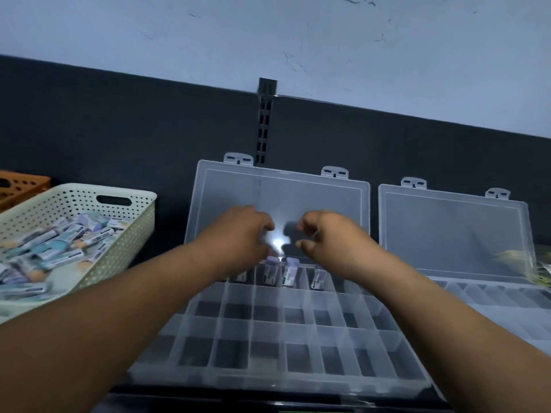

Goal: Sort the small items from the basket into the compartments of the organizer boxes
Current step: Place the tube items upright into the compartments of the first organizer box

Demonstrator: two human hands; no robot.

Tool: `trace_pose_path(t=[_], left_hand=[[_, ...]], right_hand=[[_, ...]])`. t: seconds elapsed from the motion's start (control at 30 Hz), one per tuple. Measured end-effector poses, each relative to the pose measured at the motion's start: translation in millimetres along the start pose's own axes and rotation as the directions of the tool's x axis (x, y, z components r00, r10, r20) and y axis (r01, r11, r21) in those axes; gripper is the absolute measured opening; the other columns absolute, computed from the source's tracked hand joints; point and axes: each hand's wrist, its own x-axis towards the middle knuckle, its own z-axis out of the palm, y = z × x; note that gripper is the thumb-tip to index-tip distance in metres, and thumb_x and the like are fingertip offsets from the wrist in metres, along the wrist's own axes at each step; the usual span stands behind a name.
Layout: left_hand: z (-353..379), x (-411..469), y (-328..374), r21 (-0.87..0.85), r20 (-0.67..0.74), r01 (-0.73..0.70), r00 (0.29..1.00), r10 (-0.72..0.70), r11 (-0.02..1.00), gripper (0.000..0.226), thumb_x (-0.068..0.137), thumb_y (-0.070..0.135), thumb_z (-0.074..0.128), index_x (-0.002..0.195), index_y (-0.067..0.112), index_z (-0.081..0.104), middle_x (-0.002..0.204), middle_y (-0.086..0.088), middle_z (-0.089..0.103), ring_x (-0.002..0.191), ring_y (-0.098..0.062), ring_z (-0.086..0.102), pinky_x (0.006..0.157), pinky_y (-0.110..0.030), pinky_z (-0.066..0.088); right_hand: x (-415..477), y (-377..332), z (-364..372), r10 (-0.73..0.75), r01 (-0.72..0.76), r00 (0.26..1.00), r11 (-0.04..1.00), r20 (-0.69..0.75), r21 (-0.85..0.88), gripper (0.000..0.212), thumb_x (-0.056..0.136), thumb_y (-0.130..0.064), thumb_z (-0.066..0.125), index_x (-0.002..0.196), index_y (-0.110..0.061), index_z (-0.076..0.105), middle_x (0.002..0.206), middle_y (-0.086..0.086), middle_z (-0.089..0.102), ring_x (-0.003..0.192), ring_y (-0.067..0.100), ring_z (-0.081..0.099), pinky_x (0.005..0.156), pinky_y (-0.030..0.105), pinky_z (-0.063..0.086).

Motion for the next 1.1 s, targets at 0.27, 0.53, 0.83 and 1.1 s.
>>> trace_pose_path(t=[0.27, 0.53, 0.83, 1.1], left_hand=[[-84, -65, -96, 0.11, -0.159, 0.234, 0.964, -0.216, 0.966, 0.036, 0.086, 0.039, 0.064, 0.12, 0.026, 0.06, 0.116, 0.001, 0.056, 0.112, -0.02, 0.052, 0.094, -0.033, 0.042], [-121, -145, -184, 0.171, -0.153, 0.462, 0.885, -0.44, 0.87, 0.041, 0.087, 0.039, 0.062, 0.126, 0.025, 0.057, 0.127, 0.0, 0.054, 0.118, -0.02, 0.049, 0.095, -0.032, 0.04], [-123, -186, -235, 0.171, -0.132, 0.457, 0.889, -0.439, 0.873, 0.036, 0.09, 0.036, 0.059, 0.123, 0.022, 0.059, 0.123, -0.002, 0.056, 0.113, -0.019, 0.051, 0.095, -0.03, 0.041], [-112, -197, -246, 0.174, -0.169, 0.35, 0.932, -0.322, 0.921, 0.032, 0.096, 0.035, 0.045, 0.12, 0.021, 0.062, 0.116, 0.001, 0.058, 0.109, -0.015, 0.049, 0.094, -0.031, 0.044]], right_hand=[[33, -115, 35, -0.332, 0.333, 0.943, 0.943, 0.015, -0.001, 0.034, 0.09, -0.029, 0.06, 0.124, -0.023, 0.059, 0.12, 0.001, 0.056, 0.113, 0.02, 0.052, 0.095, 0.031, 0.042], [67, -223, 82, -0.469, 0.464, 0.874, 0.883, 0.125, 0.062, 0.039, 0.089, -0.035, 0.063, 0.126, -0.027, 0.057, 0.129, -0.002, 0.053, 0.117, 0.019, 0.051, 0.099, 0.036, 0.044], [92, -295, 131, -0.468, 0.533, 0.74, 0.846, 0.484, 0.002, 0.053, 0.088, -0.032, 0.064, 0.137, -0.023, 0.047, 0.138, 0.003, 0.052, 0.119, 0.022, 0.053, 0.095, 0.035, 0.047], [104, -306, 165, -0.44, 0.589, 0.717, 0.797, 0.541, -0.132, 0.044, 0.09, -0.024, 0.058, 0.132, -0.022, 0.046, 0.123, 0.006, 0.046, 0.104, 0.027, 0.055, 0.088, 0.039, 0.05]])
